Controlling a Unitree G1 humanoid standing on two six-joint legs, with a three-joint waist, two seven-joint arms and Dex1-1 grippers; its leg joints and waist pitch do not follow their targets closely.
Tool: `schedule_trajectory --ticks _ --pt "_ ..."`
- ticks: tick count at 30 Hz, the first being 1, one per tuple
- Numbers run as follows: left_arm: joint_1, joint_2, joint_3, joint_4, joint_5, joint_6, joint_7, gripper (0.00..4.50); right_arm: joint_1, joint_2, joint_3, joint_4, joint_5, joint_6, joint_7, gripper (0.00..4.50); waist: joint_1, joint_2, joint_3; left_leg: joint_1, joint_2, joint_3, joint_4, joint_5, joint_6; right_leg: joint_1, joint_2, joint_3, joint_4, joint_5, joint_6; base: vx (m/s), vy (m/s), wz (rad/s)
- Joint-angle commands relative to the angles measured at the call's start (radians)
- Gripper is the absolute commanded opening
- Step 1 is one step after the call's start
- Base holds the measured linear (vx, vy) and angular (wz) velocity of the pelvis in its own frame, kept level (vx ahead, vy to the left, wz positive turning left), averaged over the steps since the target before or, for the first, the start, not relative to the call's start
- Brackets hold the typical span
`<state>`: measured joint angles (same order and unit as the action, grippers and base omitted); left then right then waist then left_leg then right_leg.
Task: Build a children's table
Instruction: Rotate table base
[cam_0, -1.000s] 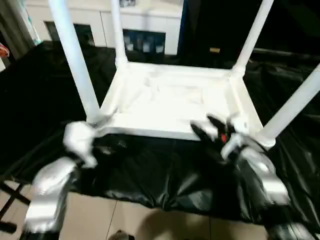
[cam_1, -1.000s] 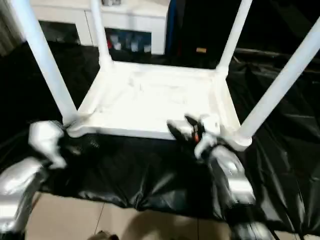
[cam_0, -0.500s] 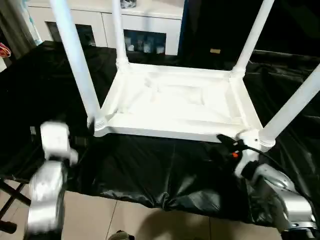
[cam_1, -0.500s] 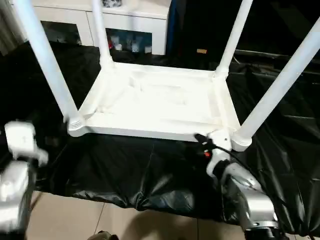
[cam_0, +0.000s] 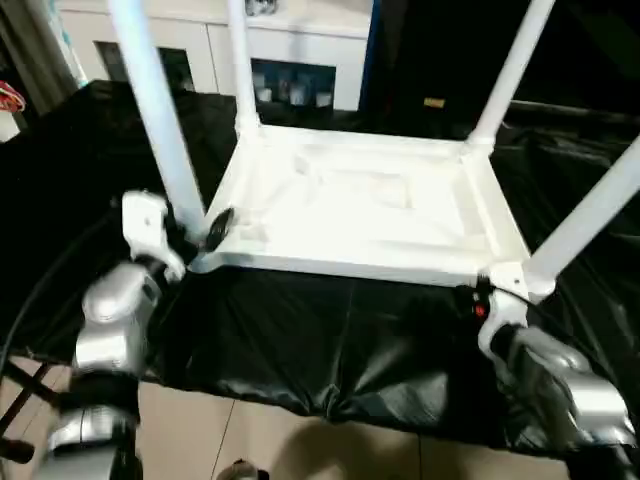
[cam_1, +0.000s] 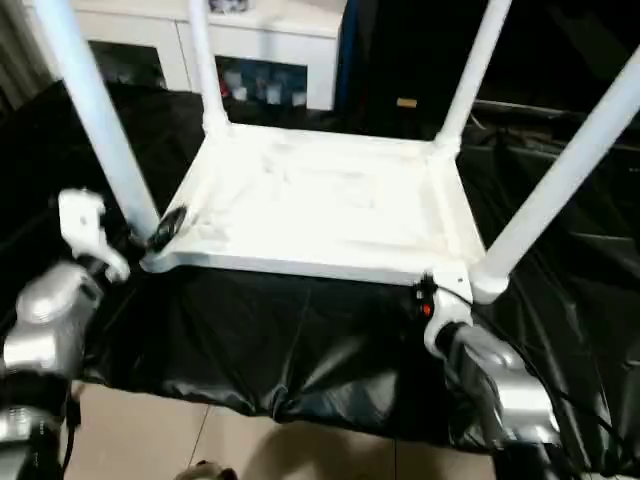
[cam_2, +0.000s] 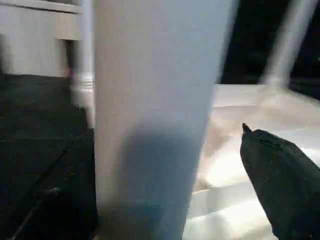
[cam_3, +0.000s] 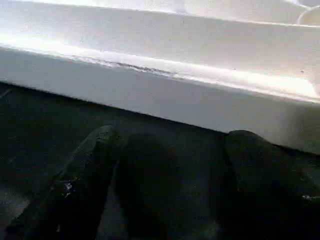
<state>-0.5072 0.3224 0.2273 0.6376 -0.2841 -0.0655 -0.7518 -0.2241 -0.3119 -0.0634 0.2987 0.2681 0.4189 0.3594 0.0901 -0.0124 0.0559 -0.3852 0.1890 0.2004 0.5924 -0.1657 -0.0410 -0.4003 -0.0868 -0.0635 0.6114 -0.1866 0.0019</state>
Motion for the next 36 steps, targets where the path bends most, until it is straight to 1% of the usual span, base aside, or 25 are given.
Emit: schedule_trajectory --ticks 1,2,4,5,7,8,9,10,11,13,14,16,17,18,20,21,22,23,26,29,32,33,34,35,36 --pt "-0.024 0.001 -0.029 0.005 -0.046 0.063 -0.121 4.47 -0.037 0.009 -0.014 0.047 -0.010 -0.032 -0.022 3.79 0.002 -0.004 -0.064 0.031 0.041 -0.022 -0.078 -0.283 -0.038 0.026 -0.065 0.045 -0.078 -0.261 -0.181 0.000 0.000 0.00" --pt "-0.029 0.007 -0.034 0.007 -0.059 0.088 -0.160 4.47 -0.052 0.014 -0.016 0.067 -0.009 -0.037 -0.026 3.79 0.002 -0.009 -0.064 0.032 0.041 -0.021 -0.077 -0.282 -0.035 0.027 -0.064 0.045 -0.075 -0.237 -0.187 0.000 0.000 0.00" --pt "-0.042 0.035 -0.058 0.004 -0.098 0.169 -0.292 4.47 -0.103 0.029 -0.003 0.131 -0.019 -0.084 -0.017 3.79 0.003 -0.007 -0.067 0.029 0.039 -0.020 -0.076 -0.255 -0.027 0.031 -0.069 0.045 -0.069 -0.211 -0.199 0.000 0.000 0.00" --pt "-0.041 0.047 -0.071 -0.010 -0.118 0.211 -0.345 4.47 -0.125 0.036 0.004 0.161 -0.025 -0.098 -0.015 3.79 0.002 -0.010 -0.068 0.029 0.040 -0.019 -0.075 -0.236 -0.025 0.032 -0.068 0.045 -0.065 -0.187 -0.208 0.000 0.000 0.00" --pt "-0.041 0.061 -0.094 -0.031 -0.144 0.275 -0.412 4.47 -0.161 0.048 0.013 0.208 -0.030 -0.119 -0.002 3.79 0.002 -0.009 -0.067 0.028 0.039 -0.017 -0.075 -0.223 -0.021 0.034 -0.065 0.044 -0.061 -0.166 -0.220 0.000 0.000 0.00" --pt "-0.038 0.068 -0.118 -0.054 -0.156 0.316 -0.459 4.47 -0.191 0.057 0.017 0.254 -0.040 -0.141 0.005 3.79 0.002 -0.018 -0.066 0.027 0.041 -0.016 -0.074 -0.216 -0.015 0.036 -0.068 0.045 -0.061 -0.160 -0.225 0.000 0.000 0.00" --pt "-0.037 0.069 -0.131 -0.065 -0.159 0.333 -0.478 4.47 -0.206 0.061 0.019 0.278 -0.047 -0.154 0.009 3.79 0.003 -0.014 -0.068 0.026 0.041 -0.017 -0.073 -0.208 -0.015 0.038 -0.071 0.045 -0.058 -0.162 -0.234 0.000 0.000 0.00" --pt "-0.035 0.069 -0.142 -0.075 -0.160 0.345 -0.490 4.47 -0.218 0.064 0.022 0.295 -0.053 -0.165 0.012 3.79 0.003 -0.014 -0.066 0.028 0.043 -0.016 -0.073 -0.205 -0.018 0.036 -0.071 0.045 -0.058 -0.160 -0.236 0.000 0.000 0.00" --pt "-0.028 0.056 -0.176 -0.107 -0.159 0.365 -0.507 4.47 -0.247 0.072 0.026 0.341 -0.058 -0.186 0.028 3.79 0.001 -0.020 -0.065 0.028 0.043 -0.015 -0.074 -0.205 -0.017 0.037 -0.069 0.045 -0.059 -0.153 -0.237 0.000 0.000 0.00" --pt "-0.024 0.048 -0.190 -0.122 -0.157 0.370 -0.513 4.47 -0.260 0.075 0.028 0.361 -0.063 -0.194 0.031 3.79 0.001 -0.020 -0.065 0.028 0.045 -0.015 -0.074 -0.207 -0.019 0.039 -0.070 0.045 -0.058 -0.147 -0.241 0.000 0.000 0.00" --pt "-0.014 0.032 -0.224 -0.158 -0.160 0.391 -0.533 4.47 -0.285 0.080 0.038 0.398 -0.073 -0.212 0.044 3.79 0.000 -0.027 -0.065 0.026 0.045 -0.014 -0.074 -0.203 -0.017 0.041 -0.069 0.046 -0.057 -0.138 -0.240 0.000 0.000 0.00" --pt "-0.006 0.022 -0.242 -0.183 -0.165 0.404 -0.540 4.47 -0.297 0.083 0.043 0.414 -0.077 -0.220 0.050 3.79 0.000 -0.026 -0.065 0.026 0.045 -0.015 -0.074 -0.197 -0.016 0.043 -0.071 0.046 -0.057 -0.139 -0.238 0.000 0.000 0.00" --pt "0.004 0.010 -0.263 -0.220 -0.178 0.426 -0.549 4.47 -0.311 0.088 0.048 0.437 -0.083 -0.233 0.055 3.79 -0.002 -0.030 -0.067 0.025 0.045 -0.014 -0.072 -0.188 -0.015 0.045 -0.070 0.046 -0.054 -0.127 -0.241 0.000 0.000 0.00" --pt "0.017 0.002 -0.286 -0.267 -0.195 0.456 -0.559 4.47 -0.327 0.094 0.052 0.465 -0.088 -0.247 0.064 3.79 -0.004 -0.031 -0.067 0.024 0.046 -0.014 -0.072 -0.187 -0.016 0.046 -0.071 0.046 -0.053 -0.121 -0.248 0.000 0.000 0.00" --pt "0.023 0.000 -0.296 -0.286 -0.202 0.468 -0.563 4.47 -0.333 0.097 0.052 0.475 -0.089 -0.252 0.068 3.79 -0.006 -0.032 -0.066 0.024 0.044 -0.013 -0.071 -0.189 -0.013 0.045 -0.067 0.046 -0.055 -0.126 -0.247 0.000 0.000 0.00" --pt "0.033 -0.009 -0.314 -0.330 -0.216 0.495 -0.567 4.47 -0.348 0.105 0.058 0.505 -0.097 -0.268 0.081 3.79 -0.009 -0.036 -0.067 0.025 0.045 -0.012 -0.071 -0.190 -0.011 0.045 -0.067 0.046 -0.054 -0.125 -0.249 0.000 0.000 0.00" --pt "0.037 -0.015 -0.323 -0.350 -0.222 0.507 -0.567 4.47 -0.356 0.109 0.062 0.519 -0.102 -0.275 0.087 3.79 -0.010 -0.035 -0.067 0.023 0.045 -0.013 -0.071 -0.186 -0.008 0.047 -0.068 0.045 -0.053 -0.124 -0.252 0.000 0.000 0.00" --pt "0.039 -0.022 -0.332 -0.368 -0.227 0.516 -0.566 4.47 -0.362 0.115 0.066 0.530 -0.106 -0.280 0.093 3.79 -0.013 -0.038 -0.066 0.024 0.046 -0.013 -0.070 -0.187 -0.007 0.045 -0.068 0.046 -0.054 -0.133 -0.252 0.000 0.000 0.00" --pt "0.043 -0.060 -0.371 -0.439 -0.244 0.552 -0.559 4.47 -0.393 0.142 0.083 0.586 -0.122 -0.311 0.111 3.79 -0.018 -0.039 -0.065 0.023 0.045 -0.013 -0.071 -0.192 -0.008 0.046 -0.064 0.046 -0.056 -0.142 -0.251 0.000 0.000 0.00" --pt "0.023 -0.116 -0.400 -0.451 -0.241 0.556 -0.541 4.47 -0.419 0.172 0.092 0.625 -0.134 -0.329 0.116 3.79 -0.023 -0.041 -0.064 0.023 0.045 -0.014 -0.070 -0.196 -0.009 0.047 -0.065 0.046 -0.058 -0.148 -0.249 0.000 0.000 0.00" --pt "0.005 -0.161 -0.430 -0.452 -0.233 0.558 -0.521 4.47 -0.432 0.195 0.099 0.660 -0.146 -0.351 0.132 3.79 -0.032 -0.044 -0.065 0.020 0.044 -0.016 -0.071 -0.208 -0.012 0.050 -0.065 0.044 -0.059 -0.163 -0.244 0.000 0.000 0.00" --pt "-0.005 -0.184 -0.443 -0.445 -0.224 0.549 -0.510 4.47 -0.433 0.204 0.105 0.667 -0.152 -0.356 0.140 3.79 -0.032 -0.041 -0.065 0.023 0.045 -0.015 -0.070 -0.210 -0.011 0.047 -0.066 0.045 -0.061 -0.159 -0.244 0.000 0.000 0.00" --pt "-0.010 -0.200 -0.449 -0.441 -0.220 0.544 -0.505 4.47 -0.431 0.209 0.110 0.669 -0.156 -0.359 0.145 3.79 -0.033 -0.045 -0.066 0.021 0.044 -0.015 -0.069 -0.199 -0.007 0.050 -0.064 0.045 -0.059 -0.140 -0.246 0.000 0.000 0.00" --pt "-0.017 -0.220 -0.454 -0.428 -0.207 0.523 -0.489 4.47 -0.428 0.214 0.115 0.670 -0.160 -0.362 0.147 3.79 -0.034 -0.043 -0.067 0.021 0.045 -0.015 -0.069 -0.195 -0.003 0.050 -0.064 0.045 -0.058 -0.131 -0.248 0.000 0.000 0.00" --pt "-0.037 -0.265 -0.456 -0.379 -0.158 0.450 -0.432 4.47 -0.427 0.223 0.120 0.681 -0.168 -0.374 0.151 3.79 -0.035 -0.041 -0.067 0.021 0.045 -0.015 -0.067 -0.193 0.004 0.050 -0.063 0.045 -0.059 -0.115 -0.252 0.000 0.000 0.00"
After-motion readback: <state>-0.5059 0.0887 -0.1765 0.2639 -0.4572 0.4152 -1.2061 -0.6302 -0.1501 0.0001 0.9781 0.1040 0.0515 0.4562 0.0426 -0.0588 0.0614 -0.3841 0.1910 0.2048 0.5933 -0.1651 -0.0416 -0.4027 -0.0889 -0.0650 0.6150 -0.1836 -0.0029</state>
